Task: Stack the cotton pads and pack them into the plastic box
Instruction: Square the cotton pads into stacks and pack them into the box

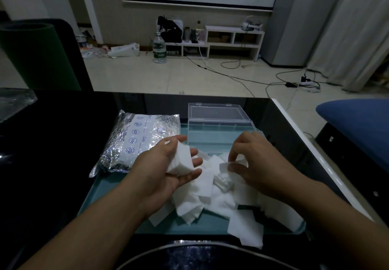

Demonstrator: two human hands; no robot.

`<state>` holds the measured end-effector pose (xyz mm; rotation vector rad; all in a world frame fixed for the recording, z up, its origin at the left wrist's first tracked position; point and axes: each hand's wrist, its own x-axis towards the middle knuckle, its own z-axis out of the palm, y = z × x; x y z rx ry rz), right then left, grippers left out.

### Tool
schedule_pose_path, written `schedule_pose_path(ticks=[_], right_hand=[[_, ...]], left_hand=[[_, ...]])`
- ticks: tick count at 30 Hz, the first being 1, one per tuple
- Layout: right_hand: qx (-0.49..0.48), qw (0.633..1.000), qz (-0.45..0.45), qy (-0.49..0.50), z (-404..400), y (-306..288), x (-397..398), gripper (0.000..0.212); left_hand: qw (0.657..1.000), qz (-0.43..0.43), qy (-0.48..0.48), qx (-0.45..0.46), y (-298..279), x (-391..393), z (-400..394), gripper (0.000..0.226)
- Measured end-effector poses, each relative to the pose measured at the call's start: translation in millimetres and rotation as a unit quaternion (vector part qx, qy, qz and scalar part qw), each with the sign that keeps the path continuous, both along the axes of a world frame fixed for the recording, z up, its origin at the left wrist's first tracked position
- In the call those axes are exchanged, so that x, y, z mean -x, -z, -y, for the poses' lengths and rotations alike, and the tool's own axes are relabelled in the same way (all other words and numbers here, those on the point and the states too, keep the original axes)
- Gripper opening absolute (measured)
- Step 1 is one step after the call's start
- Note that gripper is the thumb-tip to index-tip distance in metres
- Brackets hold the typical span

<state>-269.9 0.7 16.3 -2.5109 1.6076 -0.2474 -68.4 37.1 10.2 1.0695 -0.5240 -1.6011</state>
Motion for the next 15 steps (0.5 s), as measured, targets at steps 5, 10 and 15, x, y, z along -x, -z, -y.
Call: schedule_pose_path(ticks=[5, 10, 15], right_hand=[[-0.057, 0.980, 0.180, 0.061, -1, -18, 2, 0.014], [-0.153, 0.866, 0.458, 0.132, -4, -21, 6, 0.012], [-0.263, 0.809, 0.520, 0.076, -17, -17, -14, 0.040]], left_hand=[[1.000, 0.007, 0.004, 0.014, 0, 2, -1, 0.028], [0.999, 0.021, 0.010, 0.035, -2, 8, -3, 0.026], [0.998, 0.036, 0.013, 0.047, -3, 13, -4, 0.026]])
